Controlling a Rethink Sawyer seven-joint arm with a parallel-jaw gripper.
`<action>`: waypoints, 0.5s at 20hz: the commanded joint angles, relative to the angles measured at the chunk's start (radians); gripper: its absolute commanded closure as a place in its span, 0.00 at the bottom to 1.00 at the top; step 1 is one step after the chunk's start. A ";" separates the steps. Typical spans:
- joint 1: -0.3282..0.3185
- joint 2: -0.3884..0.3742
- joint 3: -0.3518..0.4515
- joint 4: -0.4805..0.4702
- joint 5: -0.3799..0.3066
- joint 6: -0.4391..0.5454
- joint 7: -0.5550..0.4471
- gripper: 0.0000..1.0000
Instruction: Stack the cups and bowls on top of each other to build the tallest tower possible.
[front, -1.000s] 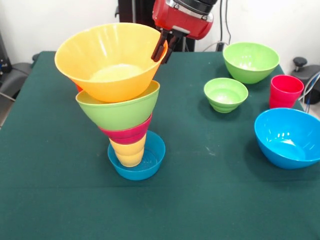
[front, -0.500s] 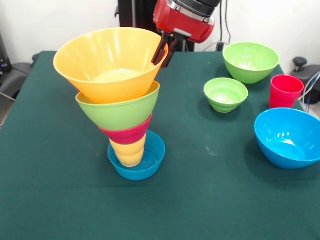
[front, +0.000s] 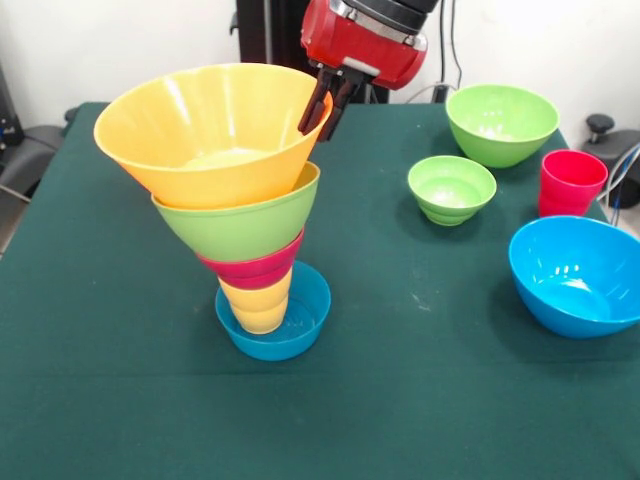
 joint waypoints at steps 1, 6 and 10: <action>0.003 0.026 0.054 -0.044 0.027 -0.038 0.131 1.00; 0.011 0.035 0.047 -0.051 0.030 -0.033 0.140 1.00; 0.005 0.033 0.057 -0.026 0.059 -0.034 0.158 1.00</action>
